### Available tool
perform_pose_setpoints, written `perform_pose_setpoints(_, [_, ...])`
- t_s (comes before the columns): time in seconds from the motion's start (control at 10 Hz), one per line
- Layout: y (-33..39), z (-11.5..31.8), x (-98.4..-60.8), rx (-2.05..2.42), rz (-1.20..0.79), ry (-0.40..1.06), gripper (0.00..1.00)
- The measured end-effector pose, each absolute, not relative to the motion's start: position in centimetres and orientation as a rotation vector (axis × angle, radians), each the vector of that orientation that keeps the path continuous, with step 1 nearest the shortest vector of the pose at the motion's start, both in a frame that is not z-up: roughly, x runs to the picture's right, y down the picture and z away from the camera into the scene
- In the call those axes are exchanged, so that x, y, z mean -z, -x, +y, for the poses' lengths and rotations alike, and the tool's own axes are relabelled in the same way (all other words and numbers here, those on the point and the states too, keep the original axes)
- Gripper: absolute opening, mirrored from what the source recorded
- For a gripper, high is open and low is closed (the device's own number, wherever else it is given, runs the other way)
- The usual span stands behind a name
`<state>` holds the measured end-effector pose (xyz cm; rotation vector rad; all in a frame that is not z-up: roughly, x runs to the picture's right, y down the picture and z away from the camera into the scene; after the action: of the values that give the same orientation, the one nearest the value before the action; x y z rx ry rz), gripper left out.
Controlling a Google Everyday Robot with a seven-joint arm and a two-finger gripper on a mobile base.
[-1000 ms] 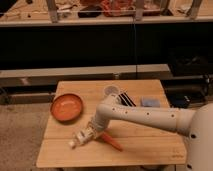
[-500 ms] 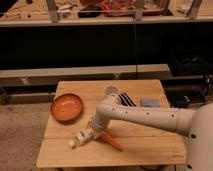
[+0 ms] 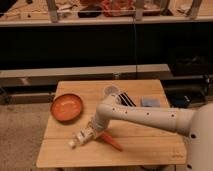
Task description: Place the bottle in the ceramic bowl
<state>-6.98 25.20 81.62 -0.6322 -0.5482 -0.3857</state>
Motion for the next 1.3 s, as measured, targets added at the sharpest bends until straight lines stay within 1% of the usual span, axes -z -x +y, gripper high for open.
perform_pose_setpoints(0.6, [6.9, 24.8, -81.4, 0.390, -0.542, 0.634, 0.00])
perform_pose_setpoints(0.9, [6.7, 21.2, -80.0, 0.385, -0.527, 0.611, 0.00])
perform_pose_setpoints(1.3, [6.2, 19.4, -79.3, 0.377, -0.513, 0.590, 0.00])
